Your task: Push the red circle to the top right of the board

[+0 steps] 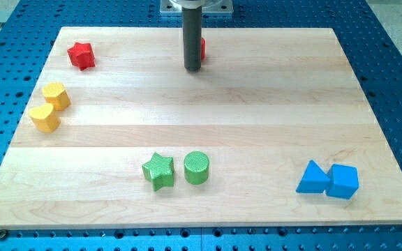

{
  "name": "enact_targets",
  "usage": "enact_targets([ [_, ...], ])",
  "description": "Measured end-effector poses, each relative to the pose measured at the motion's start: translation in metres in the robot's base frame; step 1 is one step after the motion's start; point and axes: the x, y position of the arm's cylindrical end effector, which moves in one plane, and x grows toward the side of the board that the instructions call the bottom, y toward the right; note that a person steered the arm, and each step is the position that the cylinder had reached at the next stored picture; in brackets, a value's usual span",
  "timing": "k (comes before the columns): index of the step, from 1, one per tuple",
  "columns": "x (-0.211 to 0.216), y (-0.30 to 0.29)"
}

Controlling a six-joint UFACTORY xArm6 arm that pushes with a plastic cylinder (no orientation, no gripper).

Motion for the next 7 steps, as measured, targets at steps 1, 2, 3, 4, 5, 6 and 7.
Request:
enact_targets([
  [1, 0.004, -0.064],
  [2, -0.023, -0.078],
  [3, -0.039, 0.013],
  [4, -0.037, 0.118],
  [5, -0.037, 0.116],
  [6, -0.056, 0.106],
  [7, -0.075, 0.162],
])
